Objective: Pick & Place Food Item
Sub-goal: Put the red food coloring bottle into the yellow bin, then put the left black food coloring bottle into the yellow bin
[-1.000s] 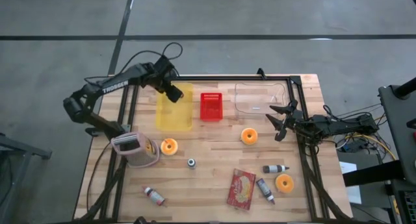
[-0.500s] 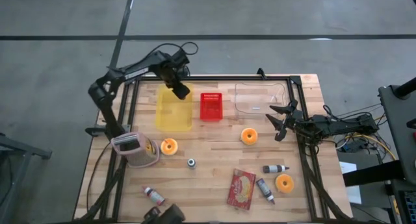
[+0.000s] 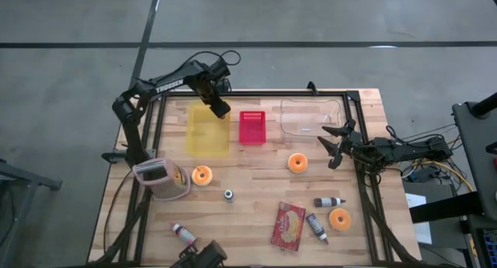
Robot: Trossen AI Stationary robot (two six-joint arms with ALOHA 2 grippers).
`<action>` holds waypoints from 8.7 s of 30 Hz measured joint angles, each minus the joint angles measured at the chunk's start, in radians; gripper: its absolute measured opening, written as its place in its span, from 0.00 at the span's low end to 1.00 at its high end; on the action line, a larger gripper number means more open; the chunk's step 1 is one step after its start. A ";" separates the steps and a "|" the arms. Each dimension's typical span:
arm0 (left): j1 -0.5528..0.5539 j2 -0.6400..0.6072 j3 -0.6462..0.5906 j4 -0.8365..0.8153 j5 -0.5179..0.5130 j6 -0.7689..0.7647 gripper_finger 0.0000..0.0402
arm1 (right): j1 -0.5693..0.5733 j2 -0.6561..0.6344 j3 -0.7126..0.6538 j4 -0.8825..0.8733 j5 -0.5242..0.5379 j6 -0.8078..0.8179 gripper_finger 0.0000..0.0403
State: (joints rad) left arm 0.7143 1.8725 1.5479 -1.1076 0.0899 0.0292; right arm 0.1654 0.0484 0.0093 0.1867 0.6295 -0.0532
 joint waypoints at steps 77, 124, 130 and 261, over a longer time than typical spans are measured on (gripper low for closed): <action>-0.497 -0.311 -0.212 0.201 -0.158 0.185 0.55 | 0.000 0.000 0.000 0.000 0.000 0.000 0.50; -0.988 -0.338 -0.388 0.381 -0.103 0.086 0.55 | 0.000 0.000 0.000 -0.007 0.000 0.000 0.50; -1.040 -0.316 -0.373 0.379 -0.060 0.065 0.55 | 0.000 0.000 0.000 -0.007 0.000 0.000 0.50; -0.574 -0.379 -0.163 0.059 -0.333 -0.375 0.31 | 0.000 0.000 0.000 -0.019 0.000 0.000 0.50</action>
State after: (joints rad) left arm 0.1401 1.4933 1.3853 -1.0489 -0.2433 -0.3454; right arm 0.1656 0.0484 0.0095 0.1678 0.6293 -0.0530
